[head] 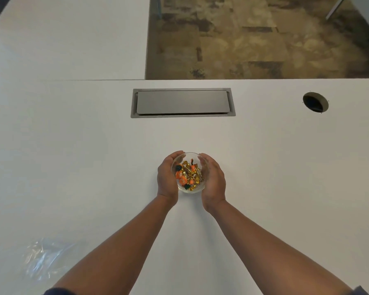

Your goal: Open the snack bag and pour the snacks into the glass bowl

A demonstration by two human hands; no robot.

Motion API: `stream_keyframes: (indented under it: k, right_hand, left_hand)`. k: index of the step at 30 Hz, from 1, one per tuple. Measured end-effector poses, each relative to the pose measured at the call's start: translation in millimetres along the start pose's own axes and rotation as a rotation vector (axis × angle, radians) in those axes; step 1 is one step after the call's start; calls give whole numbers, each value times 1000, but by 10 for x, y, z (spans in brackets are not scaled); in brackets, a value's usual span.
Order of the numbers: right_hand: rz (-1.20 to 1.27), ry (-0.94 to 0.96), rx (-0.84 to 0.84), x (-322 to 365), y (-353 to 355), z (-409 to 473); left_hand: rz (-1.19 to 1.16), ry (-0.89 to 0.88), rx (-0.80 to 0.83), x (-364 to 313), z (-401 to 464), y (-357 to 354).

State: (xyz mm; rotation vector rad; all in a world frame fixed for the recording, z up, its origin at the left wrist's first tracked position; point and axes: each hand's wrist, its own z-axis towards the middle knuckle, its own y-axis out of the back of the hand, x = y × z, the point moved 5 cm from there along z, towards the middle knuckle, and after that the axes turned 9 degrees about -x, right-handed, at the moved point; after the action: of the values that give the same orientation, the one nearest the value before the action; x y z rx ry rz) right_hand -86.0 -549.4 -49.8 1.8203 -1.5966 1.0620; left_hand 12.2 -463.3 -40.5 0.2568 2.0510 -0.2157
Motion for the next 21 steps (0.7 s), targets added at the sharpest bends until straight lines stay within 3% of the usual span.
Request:
stream_keyframes:
  k: [14,21]
  right_hand:
    - [-10,17,23,-87,-59,102]
    - [-150,45,49,-69,-42,89]
  left_hand:
    - [-11,6,-29,92,176,44]
    - [63,3,-8,50,179,67]
